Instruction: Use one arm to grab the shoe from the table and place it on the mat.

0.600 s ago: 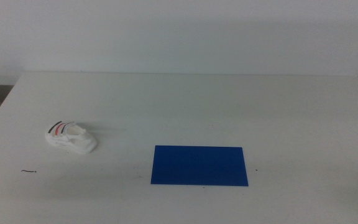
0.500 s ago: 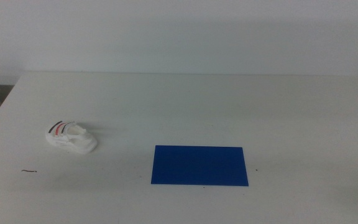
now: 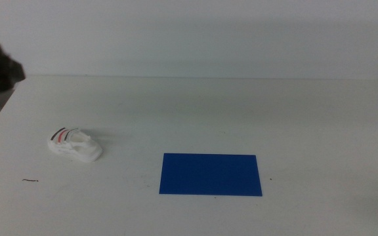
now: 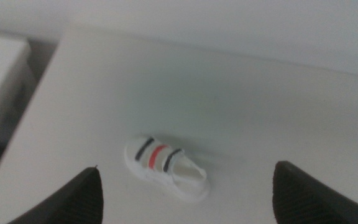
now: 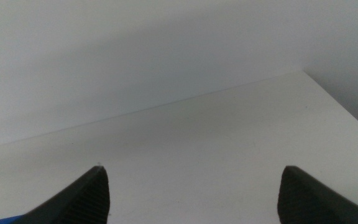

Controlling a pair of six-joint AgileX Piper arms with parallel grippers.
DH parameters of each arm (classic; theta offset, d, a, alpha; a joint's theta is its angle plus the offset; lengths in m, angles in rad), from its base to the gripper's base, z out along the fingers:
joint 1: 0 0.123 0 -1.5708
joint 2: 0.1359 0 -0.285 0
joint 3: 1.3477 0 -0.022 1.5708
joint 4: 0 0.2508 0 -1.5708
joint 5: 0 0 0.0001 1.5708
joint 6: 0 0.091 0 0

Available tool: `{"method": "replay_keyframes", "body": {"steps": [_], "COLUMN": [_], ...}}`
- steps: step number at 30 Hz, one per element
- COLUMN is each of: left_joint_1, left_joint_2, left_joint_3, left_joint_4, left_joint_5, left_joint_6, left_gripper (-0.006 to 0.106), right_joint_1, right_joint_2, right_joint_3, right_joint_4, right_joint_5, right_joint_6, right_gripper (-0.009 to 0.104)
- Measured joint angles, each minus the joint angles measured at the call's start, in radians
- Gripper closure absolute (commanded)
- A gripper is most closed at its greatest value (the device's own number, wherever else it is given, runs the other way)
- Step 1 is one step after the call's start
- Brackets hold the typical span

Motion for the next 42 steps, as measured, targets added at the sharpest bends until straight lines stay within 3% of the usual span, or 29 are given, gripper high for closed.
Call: {"method": "replay_keyframes", "body": {"steps": [7, 14, 23, 30, 35, 42], "left_joint_1": [-0.009, -0.113, -0.139, -0.115, -0.048, -0.030], "left_joint_2": [0.296, 0.547, 0.841, 0.937, 0.985, 1.002], "left_joint_3": [-0.215, -0.460, -0.726, -0.772, -0.773, -0.735], "left_joint_4": [0.049, 0.156, 0.180, 0.187, 0.087, 0.038], "left_joint_5": [0.180, 0.360, 0.466, 0.505, 0.554, 0.561], "left_joint_6": [-0.317, -0.688, -0.713, -0.711, -0.789, -0.870], "left_gripper": [0.008, 0.008, 0.008, 0.008, 0.008, 0.008], "right_joint_1": [0.000, 0.000, 0.000, 0.000, 0.000, 0.000], "right_joint_2": [0.000, 0.000, 0.000, 0.000, 0.000, 0.000], "right_joint_3": [0.000, 0.000, 0.000, 0.000, 0.000, 0.000], "right_joint_4": [0.000, 0.000, 0.000, 0.000, 0.000, 0.000], "right_joint_5": [0.000, 0.000, 0.000, 0.000, 0.000, 0.000], "right_joint_6": [0.000, 0.000, 0.000, 0.000, 0.000, 0.000], "right_gripper": [0.016, 0.016, 0.016, 0.016, 0.016, 0.016]}}
